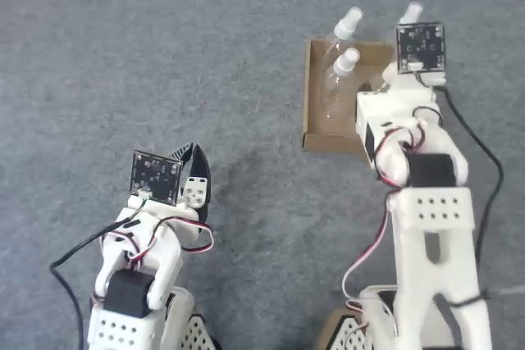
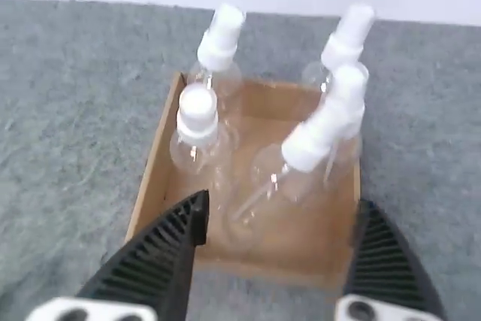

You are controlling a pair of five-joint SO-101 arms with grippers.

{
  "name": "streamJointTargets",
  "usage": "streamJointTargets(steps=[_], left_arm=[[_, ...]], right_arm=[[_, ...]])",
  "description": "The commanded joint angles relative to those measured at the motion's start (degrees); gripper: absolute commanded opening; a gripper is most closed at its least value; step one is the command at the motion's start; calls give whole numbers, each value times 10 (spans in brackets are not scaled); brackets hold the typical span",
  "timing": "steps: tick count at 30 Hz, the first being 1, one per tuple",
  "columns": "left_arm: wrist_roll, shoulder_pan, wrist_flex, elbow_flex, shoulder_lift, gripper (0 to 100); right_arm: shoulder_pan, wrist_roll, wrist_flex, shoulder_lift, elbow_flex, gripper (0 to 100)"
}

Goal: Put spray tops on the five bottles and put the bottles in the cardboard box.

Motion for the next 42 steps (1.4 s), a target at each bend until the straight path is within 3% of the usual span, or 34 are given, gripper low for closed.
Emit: streamJointTargets(steps=[1, 5, 8, 19, 26, 33, 38, 42], left_arm=[[-4, -4, -20, -6, -9, 12], [-4, -18, -20, -8, -9, 12], [-4, -43, -23, -15, -9, 12], [-3, -49, -17, -21, -9, 12], [-4, -76, 42, -15, -9, 12], [-7, -85, 129, -6, -9, 12], [-8, -87, 44, 99, -9, 12], [-28, -156, -85, 158, -9, 11]], right_arm=[[-4, 9, 63, -74, -30, 120], [-4, 10, 73, -129, 18, 24], [-3, 12, 75, -183, 82, 21], [1, 132, 111, -418, 329, 17], [0, 152, 116, -542, 466, 17], [1, 150, 196, -662, 521, 17], [2, 154, 200, -655, 533, 17], [2, 154, 203, -659, 535, 17]])
